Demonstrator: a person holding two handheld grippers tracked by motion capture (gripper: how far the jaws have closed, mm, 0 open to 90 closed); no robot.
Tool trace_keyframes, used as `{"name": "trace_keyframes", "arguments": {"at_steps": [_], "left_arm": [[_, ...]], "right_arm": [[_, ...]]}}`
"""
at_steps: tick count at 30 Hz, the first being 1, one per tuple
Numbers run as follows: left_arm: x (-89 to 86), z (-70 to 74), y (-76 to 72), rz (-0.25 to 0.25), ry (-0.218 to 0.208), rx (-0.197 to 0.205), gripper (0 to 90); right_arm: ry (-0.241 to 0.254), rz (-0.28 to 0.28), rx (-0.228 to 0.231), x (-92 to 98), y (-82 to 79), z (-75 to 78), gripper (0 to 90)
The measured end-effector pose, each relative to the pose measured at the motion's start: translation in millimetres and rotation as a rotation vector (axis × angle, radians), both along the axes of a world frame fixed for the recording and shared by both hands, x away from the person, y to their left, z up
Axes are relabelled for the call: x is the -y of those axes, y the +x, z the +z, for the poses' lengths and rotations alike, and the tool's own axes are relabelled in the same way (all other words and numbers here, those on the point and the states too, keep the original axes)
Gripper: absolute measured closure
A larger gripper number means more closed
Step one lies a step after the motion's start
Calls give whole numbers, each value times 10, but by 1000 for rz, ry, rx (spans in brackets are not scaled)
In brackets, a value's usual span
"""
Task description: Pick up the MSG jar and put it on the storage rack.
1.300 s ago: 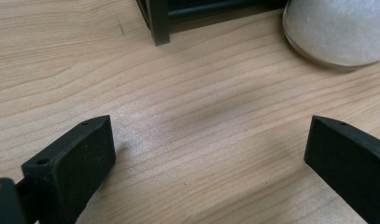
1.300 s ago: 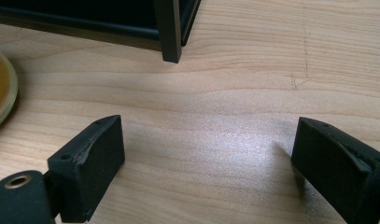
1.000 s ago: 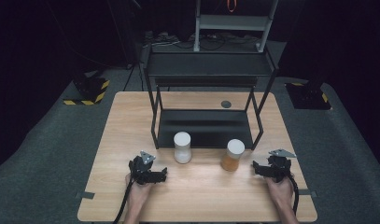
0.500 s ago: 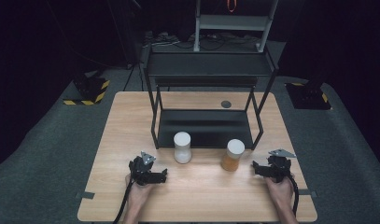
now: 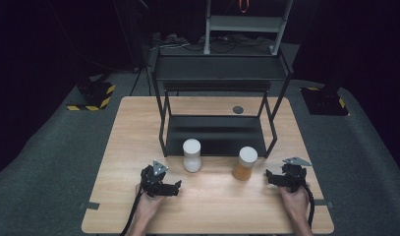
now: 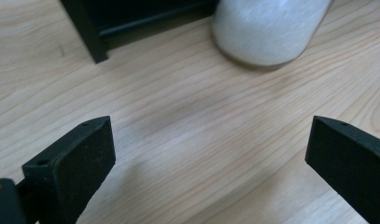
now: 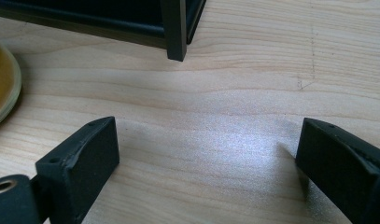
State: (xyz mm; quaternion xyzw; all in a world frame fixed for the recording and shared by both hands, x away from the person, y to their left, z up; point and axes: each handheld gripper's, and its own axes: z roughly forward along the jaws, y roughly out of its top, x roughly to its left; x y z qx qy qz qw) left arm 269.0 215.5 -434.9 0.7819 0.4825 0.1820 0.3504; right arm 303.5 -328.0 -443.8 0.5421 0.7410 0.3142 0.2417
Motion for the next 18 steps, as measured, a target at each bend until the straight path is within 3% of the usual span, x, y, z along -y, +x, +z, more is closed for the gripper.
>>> {"name": "trace_keyframes", "arguments": {"at_steps": [8,18], "left_arm": [[123,40,88,-36,-11,5,21],[267,112,161,-51,-33,52,25]], "right_arm": [[0,0,0,0,0,0,53],[0,0,0,0,0,0,53]]}}
